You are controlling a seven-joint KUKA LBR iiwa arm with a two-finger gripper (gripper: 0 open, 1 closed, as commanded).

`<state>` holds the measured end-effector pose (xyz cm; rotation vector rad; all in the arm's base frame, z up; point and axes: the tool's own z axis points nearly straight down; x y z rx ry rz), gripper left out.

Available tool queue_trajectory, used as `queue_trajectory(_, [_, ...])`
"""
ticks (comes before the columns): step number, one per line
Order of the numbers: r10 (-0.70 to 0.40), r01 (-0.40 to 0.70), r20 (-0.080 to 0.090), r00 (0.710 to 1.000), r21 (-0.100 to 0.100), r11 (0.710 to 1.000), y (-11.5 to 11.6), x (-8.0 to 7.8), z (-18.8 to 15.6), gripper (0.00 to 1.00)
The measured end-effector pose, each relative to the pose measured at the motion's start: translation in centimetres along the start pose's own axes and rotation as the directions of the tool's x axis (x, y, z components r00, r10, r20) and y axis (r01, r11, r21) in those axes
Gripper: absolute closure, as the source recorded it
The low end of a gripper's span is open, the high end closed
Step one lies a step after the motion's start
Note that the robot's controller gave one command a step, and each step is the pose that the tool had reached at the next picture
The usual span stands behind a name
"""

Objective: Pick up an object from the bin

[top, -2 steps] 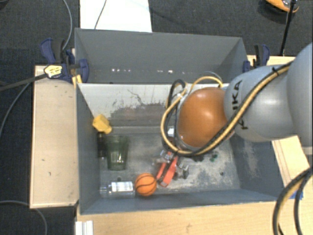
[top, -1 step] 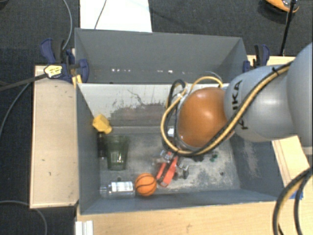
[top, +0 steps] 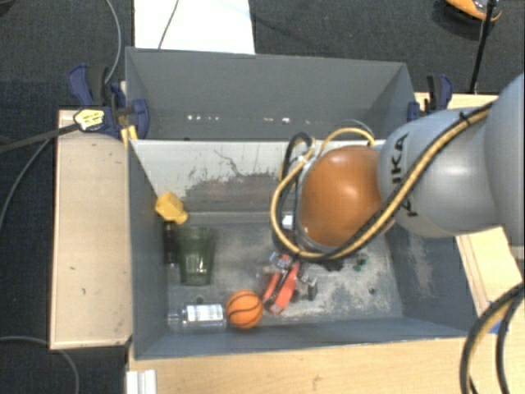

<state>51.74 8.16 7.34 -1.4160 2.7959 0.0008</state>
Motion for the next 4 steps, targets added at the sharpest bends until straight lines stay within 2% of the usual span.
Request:
queue_trajectory(3, [0.001, -0.001, -0.002, 1.000, -0.003, 1.000, 0.1, 0.0, -4.9, 1.00])
queue_trajectory(4, [0.003, -0.003, 0.004, 1.000, 0.003, 1.000, -0.1, -0.1, -6.3, 1.00])
